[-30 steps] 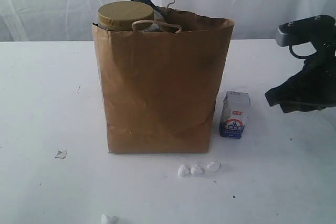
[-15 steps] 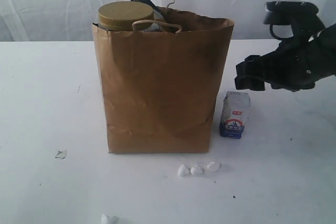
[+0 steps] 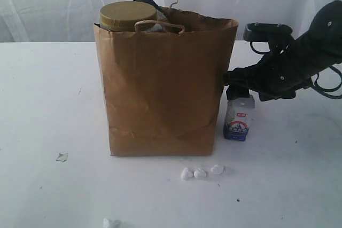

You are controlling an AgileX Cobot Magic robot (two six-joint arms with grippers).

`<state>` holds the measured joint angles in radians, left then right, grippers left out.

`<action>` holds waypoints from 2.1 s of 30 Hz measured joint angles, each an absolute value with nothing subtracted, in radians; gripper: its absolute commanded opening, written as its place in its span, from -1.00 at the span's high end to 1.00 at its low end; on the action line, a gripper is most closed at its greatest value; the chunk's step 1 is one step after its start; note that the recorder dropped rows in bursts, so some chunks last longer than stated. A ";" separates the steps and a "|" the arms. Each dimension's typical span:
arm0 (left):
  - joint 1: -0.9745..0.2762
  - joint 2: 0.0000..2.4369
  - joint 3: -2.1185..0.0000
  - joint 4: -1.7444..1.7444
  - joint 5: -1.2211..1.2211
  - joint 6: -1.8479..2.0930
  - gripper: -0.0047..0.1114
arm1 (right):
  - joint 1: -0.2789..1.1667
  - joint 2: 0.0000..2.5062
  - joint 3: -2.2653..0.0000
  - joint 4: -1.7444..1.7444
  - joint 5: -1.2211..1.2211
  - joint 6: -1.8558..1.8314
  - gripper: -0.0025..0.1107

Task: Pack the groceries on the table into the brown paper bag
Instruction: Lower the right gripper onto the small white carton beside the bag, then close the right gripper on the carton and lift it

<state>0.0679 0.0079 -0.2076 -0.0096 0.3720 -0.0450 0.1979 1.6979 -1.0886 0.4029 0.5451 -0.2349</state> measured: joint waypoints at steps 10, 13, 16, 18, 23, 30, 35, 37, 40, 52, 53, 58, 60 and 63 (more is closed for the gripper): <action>0.068 0.008 -0.208 -0.010 0.372 -0.045 0.92 | 0.198 1.740 -1.094 0.388 0.530 -0.246 -0.25; 0.068 0.008 -0.208 -0.010 0.372 -0.045 0.92 | 0.198 1.746 -1.094 0.379 0.567 -0.250 -0.25; 0.068 0.008 -0.208 -0.010 0.372 -0.045 0.92 | 0.198 1.750 -1.094 0.369 0.594 -0.251 -0.25; 0.068 0.008 -0.208 -0.010 0.372 -0.045 0.92 | 0.198 1.750 -1.094 0.349 0.600 -0.245 -0.25; 0.068 0.008 -0.208 -0.010 0.372 -0.045 0.92 | 0.201 1.750 -1.094 0.217 0.616 -0.147 -0.23; 0.068 0.008 -0.208 -0.010 0.372 -0.045 0.92 | 0.201 1.750 -1.094 0.123 0.630 -0.089 0.14; 0.068 0.008 -0.208 -0.010 0.372 -0.045 0.92 | 0.201 1.750 -1.094 0.123 0.632 -0.087 0.23; 0.068 0.008 -0.208 -0.010 0.372 -0.045 0.92 | 0.201 1.750 -1.094 0.123 0.633 -0.087 0.23; 0.068 0.008 -0.208 -0.010 0.372 -0.045 0.92 | 0.201 1.748 -1.094 0.122 0.645 -0.087 0.23; 0.068 0.008 -0.208 -0.010 0.372 -0.045 0.92 | 0.201 1.627 -1.094 0.103 0.746 -0.089 0.23; 0.068 0.008 -0.208 -0.010 0.372 -0.045 0.92 | 0.201 1.615 -1.094 0.101 0.763 -0.092 0.23; 0.068 0.008 -0.208 -0.010 0.372 -0.045 0.92 | 0.201 1.524 -1.094 0.099 0.810 -0.096 0.23; 0.068 0.008 -0.208 -0.010 0.372 -0.045 0.92 | 0.201 1.476 -1.094 0.099 0.831 -0.096 0.23; 0.068 0.008 -0.208 -0.010 0.372 -0.045 0.92 | 0.201 1.407 -1.107 0.097 0.900 -0.099 0.23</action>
<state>0.0679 0.0079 -0.2076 -0.0096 0.3720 -0.0450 0.2008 1.4069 -1.1070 0.0968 0.8996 -0.0988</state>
